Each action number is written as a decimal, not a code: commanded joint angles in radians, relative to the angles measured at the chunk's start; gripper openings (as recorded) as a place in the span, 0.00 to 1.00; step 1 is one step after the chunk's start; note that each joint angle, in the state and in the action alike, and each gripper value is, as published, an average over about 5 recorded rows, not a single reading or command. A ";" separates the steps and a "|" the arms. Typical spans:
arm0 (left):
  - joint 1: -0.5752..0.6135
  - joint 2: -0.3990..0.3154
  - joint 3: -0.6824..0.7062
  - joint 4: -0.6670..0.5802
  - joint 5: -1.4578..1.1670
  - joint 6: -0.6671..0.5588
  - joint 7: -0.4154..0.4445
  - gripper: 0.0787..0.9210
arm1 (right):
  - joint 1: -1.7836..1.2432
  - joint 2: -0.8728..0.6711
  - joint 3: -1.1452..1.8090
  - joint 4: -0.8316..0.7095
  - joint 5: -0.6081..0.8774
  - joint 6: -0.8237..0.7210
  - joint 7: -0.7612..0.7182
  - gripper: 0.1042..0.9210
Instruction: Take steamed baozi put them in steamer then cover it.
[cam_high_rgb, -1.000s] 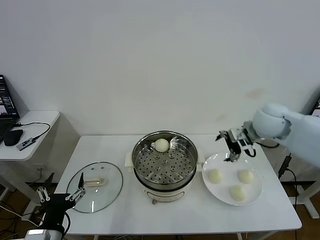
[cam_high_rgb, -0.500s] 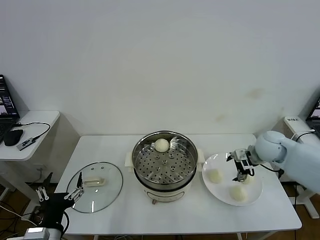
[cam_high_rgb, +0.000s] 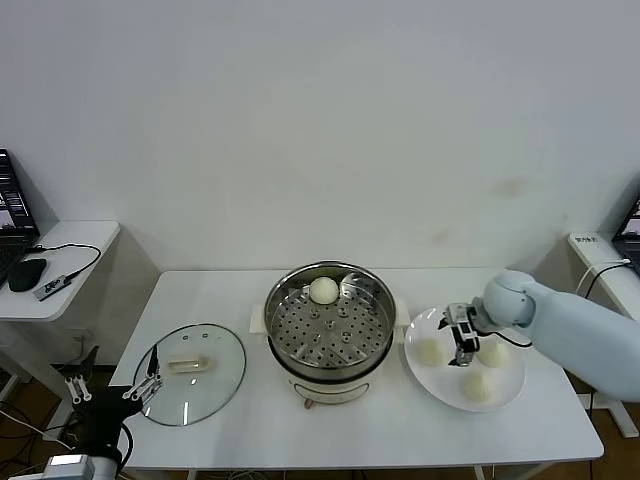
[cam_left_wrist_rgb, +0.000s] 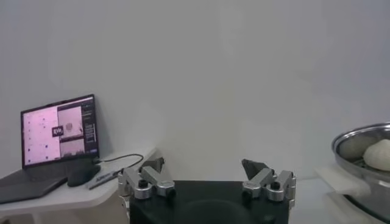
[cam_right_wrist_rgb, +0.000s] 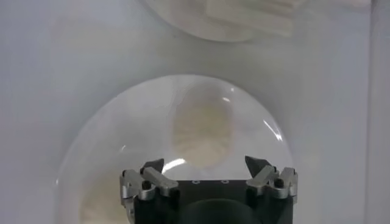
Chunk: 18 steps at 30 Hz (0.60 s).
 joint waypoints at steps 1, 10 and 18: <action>-0.004 0.000 -0.001 0.003 0.000 0.001 0.001 0.88 | -0.032 0.085 0.015 -0.071 -0.013 0.005 0.001 0.88; -0.012 -0.004 0.007 0.010 0.001 0.001 0.000 0.88 | -0.037 0.099 0.016 -0.081 -0.034 -0.006 -0.001 0.81; -0.013 -0.003 0.004 0.011 -0.001 0.001 -0.001 0.88 | -0.040 0.099 0.019 -0.087 -0.048 -0.010 -0.018 0.66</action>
